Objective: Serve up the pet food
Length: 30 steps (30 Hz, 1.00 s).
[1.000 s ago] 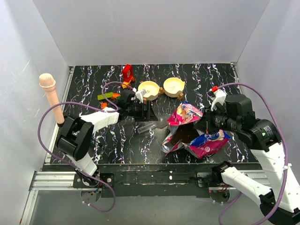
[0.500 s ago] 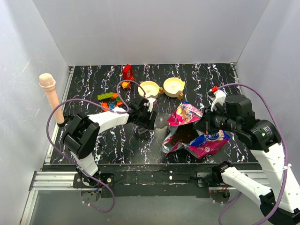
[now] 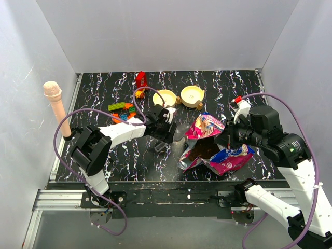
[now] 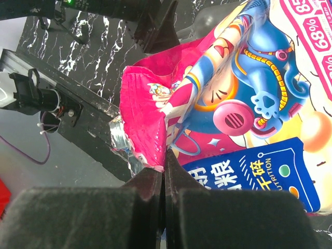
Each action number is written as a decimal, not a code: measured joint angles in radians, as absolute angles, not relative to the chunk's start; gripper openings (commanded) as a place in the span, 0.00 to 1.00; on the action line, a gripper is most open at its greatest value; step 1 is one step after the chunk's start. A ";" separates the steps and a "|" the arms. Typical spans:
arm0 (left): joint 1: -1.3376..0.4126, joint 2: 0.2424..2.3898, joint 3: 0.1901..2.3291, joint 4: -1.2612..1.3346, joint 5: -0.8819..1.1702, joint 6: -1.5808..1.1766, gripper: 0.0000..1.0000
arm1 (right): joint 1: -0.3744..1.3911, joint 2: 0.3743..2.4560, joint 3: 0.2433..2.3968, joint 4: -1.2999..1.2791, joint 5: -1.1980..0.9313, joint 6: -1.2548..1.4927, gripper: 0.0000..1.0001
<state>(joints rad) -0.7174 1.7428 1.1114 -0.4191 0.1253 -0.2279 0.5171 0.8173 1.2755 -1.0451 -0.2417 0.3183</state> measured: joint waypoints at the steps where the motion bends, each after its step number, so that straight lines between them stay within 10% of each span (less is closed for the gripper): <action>1: -0.725 1.742 1.123 -0.422 0.117 -0.234 0.50 | 0.517 0.814 1.271 -1.043 -0.242 0.319 0.01; 5: -0.759 1.740 1.161 -0.426 0.112 -0.266 0.33 | 0.517 0.807 1.263 -1.036 -0.245 0.325 0.01; 19: -0.773 1.839 1.157 -0.431 0.096 -0.271 0.31 | 0.517 0.801 1.261 -1.033 -0.244 0.327 0.01; 24: -0.771 1.849 1.158 -0.408 0.102 -0.270 0.03 | 0.517 0.800 1.261 -1.037 -0.244 0.327 0.01; 30: -0.686 1.855 1.074 -0.185 0.466 -0.443 0.00 | 0.517 0.800 1.261 -1.038 -0.244 0.326 0.01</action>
